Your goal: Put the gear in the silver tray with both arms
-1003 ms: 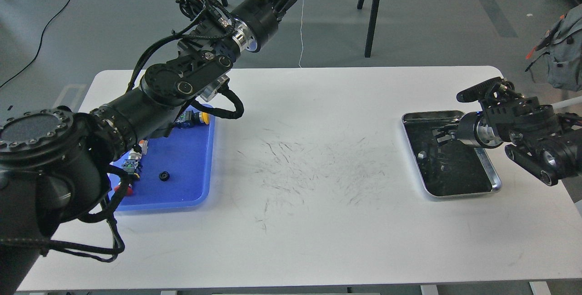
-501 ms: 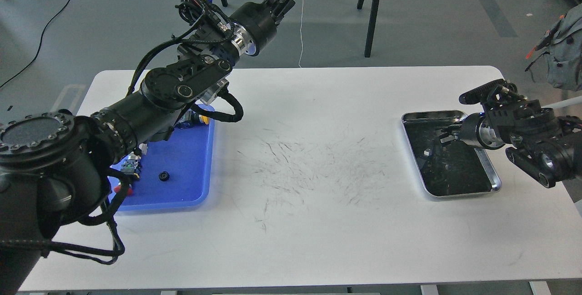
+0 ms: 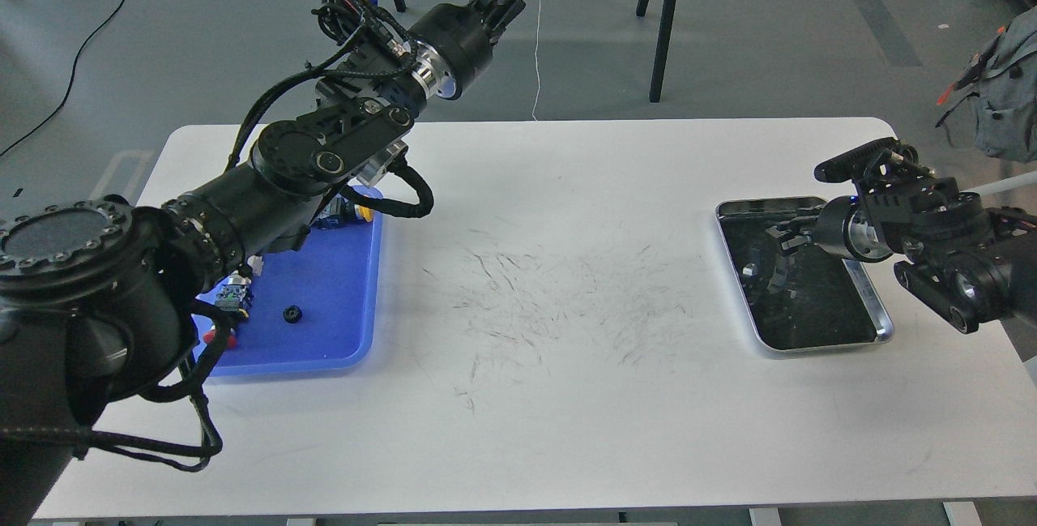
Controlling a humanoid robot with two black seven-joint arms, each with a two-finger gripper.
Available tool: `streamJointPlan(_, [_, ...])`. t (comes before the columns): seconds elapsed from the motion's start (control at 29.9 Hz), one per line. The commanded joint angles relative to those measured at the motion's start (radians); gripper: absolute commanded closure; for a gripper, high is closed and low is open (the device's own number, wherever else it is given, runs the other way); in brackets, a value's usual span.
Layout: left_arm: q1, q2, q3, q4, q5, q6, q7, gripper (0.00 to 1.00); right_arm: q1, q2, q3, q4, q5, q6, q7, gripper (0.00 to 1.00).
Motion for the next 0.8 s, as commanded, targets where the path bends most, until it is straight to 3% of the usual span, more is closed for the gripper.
streamJointPlan(0.0, [0.0,0.0,0.002,0.0,0.0,-0.001,0.0,0.01,0.002,0.004,0.002,0.0,0.0,-0.002,0.0,0.26])
streamJointPlan(0.1, [0.0,0.0,0.002,0.0,0.0,0.0,0.0,0.01,0.017,0.006,0.003,0.0,0.006,-0.002,0.0,0.12])
streamJointPlan(0.23, [0.0,0.0,0.0,0.0,0.0,0.0,0.0,0.01,0.06,0.003,0.003,0.0,0.07,-0.002,0.002,0.03])
streamJointPlan(0.57, [-0.003,0.0,-0.005,0.0,-0.005,-0.003,0.0,0.01,0.161,0.007,0.005,-0.092,0.572,-0.004,-0.009,0.03])
streamJointPlan(0.77, [0.003,0.0,-0.011,0.002,-0.011,-0.002,0.0,0.01,0.219,0.107,0.034,-0.274,0.857,-0.004,-0.011,0.02])
